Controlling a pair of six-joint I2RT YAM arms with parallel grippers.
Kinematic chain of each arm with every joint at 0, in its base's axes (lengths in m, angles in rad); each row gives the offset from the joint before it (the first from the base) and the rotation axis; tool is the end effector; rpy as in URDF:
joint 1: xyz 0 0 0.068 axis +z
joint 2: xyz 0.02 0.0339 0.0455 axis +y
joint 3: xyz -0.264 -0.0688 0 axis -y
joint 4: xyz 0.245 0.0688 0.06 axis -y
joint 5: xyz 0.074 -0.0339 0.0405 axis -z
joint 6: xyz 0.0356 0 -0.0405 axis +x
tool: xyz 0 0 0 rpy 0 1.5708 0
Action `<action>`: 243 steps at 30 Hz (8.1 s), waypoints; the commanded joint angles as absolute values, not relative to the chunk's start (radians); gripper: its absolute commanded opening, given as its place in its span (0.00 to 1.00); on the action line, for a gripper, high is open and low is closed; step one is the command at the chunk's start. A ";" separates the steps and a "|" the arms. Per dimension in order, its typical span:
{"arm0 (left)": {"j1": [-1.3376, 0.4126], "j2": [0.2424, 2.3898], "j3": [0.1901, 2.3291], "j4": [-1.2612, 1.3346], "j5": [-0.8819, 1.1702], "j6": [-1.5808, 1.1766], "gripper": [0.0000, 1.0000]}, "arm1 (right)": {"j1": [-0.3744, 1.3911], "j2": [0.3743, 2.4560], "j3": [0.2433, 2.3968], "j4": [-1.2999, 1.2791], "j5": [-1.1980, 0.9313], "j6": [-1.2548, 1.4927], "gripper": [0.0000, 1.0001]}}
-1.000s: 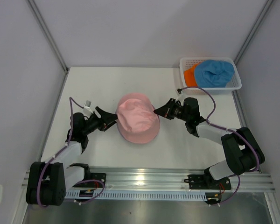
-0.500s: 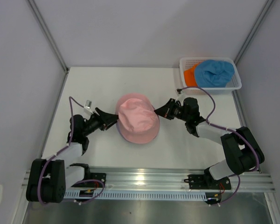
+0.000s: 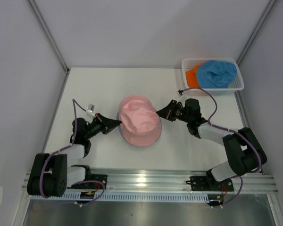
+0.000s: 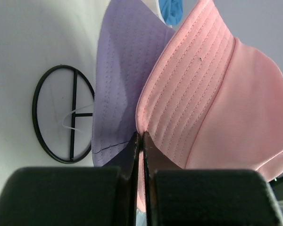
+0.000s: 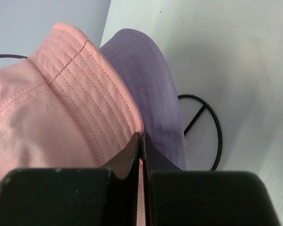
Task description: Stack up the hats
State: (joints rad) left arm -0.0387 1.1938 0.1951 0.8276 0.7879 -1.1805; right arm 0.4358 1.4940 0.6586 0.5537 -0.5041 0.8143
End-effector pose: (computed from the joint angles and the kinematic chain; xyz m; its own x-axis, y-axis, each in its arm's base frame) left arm 0.2024 -0.0331 0.1686 -0.7355 -0.6243 -0.2633 0.1186 0.2640 -0.9572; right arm 0.2734 0.1463 0.2061 -0.7477 0.3543 -0.5617 -0.3591 0.4957 0.7907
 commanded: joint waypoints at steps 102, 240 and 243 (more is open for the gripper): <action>-0.049 0.759 1.154 -0.630 0.230 -0.474 1.00 | -0.072 1.803 2.221 -0.483 -0.333 0.178 0.00; -0.049 0.586 0.445 -0.086 0.506 -0.853 0.79 | 0.449 1.373 0.971 0.054 -0.620 0.609 0.00; -0.051 0.591 0.420 -0.064 0.515 -0.868 0.74 | 0.451 1.365 0.959 0.057 -0.594 0.600 0.00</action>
State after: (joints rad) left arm -0.0494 0.5850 0.4389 -0.1322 0.4778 -0.8326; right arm 0.4435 1.3682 0.9611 0.0605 -0.6285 0.6285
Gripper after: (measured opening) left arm 0.755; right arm 0.011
